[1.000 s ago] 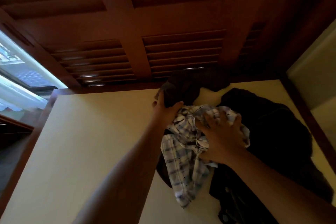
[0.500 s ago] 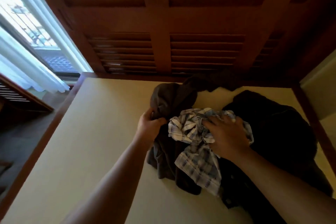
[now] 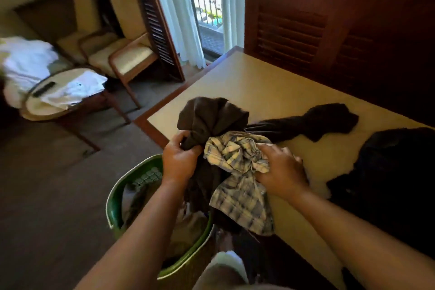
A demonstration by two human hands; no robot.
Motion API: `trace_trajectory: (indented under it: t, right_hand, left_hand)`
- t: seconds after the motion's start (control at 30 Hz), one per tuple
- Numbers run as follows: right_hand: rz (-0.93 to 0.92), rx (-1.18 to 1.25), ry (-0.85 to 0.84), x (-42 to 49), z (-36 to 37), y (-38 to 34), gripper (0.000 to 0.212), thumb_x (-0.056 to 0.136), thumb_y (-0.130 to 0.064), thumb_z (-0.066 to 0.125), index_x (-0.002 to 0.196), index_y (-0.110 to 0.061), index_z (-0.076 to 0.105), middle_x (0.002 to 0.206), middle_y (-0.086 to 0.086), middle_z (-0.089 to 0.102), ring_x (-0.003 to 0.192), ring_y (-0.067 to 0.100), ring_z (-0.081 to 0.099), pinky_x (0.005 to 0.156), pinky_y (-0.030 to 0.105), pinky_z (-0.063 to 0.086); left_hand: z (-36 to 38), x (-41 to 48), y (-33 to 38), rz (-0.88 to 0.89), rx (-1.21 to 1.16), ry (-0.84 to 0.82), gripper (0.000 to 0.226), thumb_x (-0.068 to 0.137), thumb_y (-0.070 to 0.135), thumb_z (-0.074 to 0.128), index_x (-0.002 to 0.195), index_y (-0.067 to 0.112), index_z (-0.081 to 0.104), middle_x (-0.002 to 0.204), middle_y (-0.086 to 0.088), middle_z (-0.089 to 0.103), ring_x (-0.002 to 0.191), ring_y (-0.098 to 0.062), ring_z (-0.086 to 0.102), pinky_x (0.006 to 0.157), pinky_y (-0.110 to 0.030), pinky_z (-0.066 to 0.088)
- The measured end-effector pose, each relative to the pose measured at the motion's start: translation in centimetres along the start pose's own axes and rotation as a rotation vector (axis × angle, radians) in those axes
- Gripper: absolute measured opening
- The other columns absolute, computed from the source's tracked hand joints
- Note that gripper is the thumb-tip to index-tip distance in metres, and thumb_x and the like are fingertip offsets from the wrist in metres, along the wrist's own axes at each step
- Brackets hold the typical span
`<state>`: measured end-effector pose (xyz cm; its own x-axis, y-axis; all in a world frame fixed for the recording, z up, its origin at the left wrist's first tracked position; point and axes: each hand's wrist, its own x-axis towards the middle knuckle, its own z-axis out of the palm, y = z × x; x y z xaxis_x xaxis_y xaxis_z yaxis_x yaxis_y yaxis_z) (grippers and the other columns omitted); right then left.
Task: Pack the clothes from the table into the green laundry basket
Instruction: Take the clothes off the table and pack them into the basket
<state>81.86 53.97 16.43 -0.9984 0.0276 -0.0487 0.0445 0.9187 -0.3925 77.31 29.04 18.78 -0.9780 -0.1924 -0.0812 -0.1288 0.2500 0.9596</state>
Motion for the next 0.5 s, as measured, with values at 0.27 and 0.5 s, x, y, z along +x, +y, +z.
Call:
trace_trajectory:
  t: [0.27, 0.5]
  right_hand:
    - [-0.189, 0.119, -0.134, -1.6, 6.4, -11.4, 0.077, 0.078, -0.054, 0.072, 0.147, -0.045, 0.037, 0.147, -0.014, 0.050, 0.123, 0.023, 0.049, 0.097, 0.049, 0.039]
    - [-0.139, 0.171, -0.243, -2.7, 11.7, -17.8, 0.082, 0.078, -0.059, 0.070, 0.150, -0.042, 0.033, 0.144, -0.011, 0.052, 0.123, 0.021, 0.050, 0.098, 0.050, 0.045]
  left_hand:
    - [-13.7, -4.3, -3.9, -0.095, 0.122, 0.393, 0.031, 0.077, 0.012, 0.080, 0.096, 0.036, 0.072, 0.093, 0.011, 0.075, 0.090, -0.015, 0.071, 0.085, -0.047, 0.061]
    - [-20.6, -1.8, -8.0, -0.120, 0.180, 0.497, 0.025, 0.077, 0.016, 0.080, 0.095, 0.030, 0.068, 0.093, 0.005, 0.072, 0.088, -0.020, 0.067, 0.082, -0.043, 0.058]
